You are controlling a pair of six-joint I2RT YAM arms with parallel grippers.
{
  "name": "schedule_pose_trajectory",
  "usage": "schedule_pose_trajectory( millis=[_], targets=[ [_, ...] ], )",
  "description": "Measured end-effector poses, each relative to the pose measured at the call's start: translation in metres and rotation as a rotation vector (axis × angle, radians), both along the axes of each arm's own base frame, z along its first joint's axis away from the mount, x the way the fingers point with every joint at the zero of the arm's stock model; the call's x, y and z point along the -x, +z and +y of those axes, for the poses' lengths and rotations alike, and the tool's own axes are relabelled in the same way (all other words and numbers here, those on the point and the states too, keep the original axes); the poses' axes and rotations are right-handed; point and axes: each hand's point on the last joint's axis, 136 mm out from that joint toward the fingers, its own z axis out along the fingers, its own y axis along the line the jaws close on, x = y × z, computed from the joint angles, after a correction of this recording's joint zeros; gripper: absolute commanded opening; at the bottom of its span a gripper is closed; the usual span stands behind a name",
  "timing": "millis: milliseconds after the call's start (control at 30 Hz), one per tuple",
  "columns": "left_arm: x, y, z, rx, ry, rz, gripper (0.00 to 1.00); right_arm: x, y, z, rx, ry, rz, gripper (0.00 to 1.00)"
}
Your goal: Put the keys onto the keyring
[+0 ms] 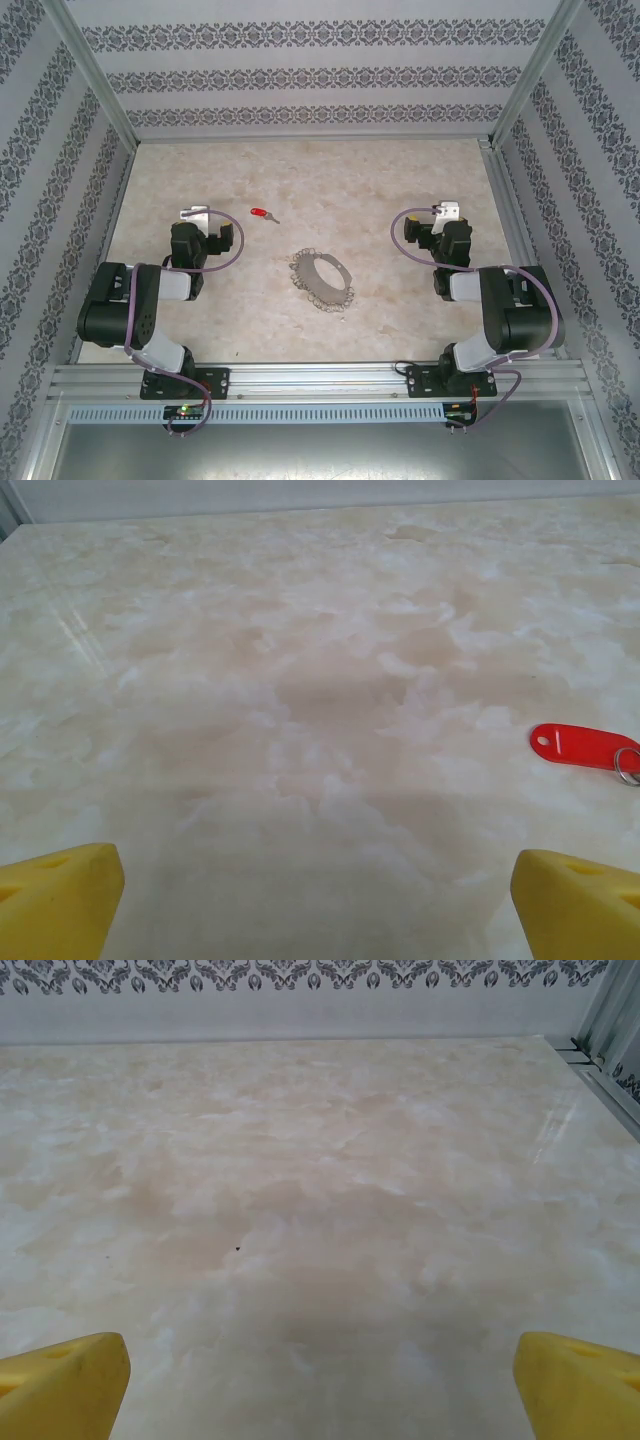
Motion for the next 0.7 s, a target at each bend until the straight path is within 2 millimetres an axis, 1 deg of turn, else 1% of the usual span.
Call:
schedule_pose_trajectory(
  millis=[700],
  targets=[
    [0.0000,0.0000,0.0002,0.000,0.000,0.000,1.00,0.0000,-0.0001,0.0000,0.011,0.004,0.000,0.98]
  ],
)
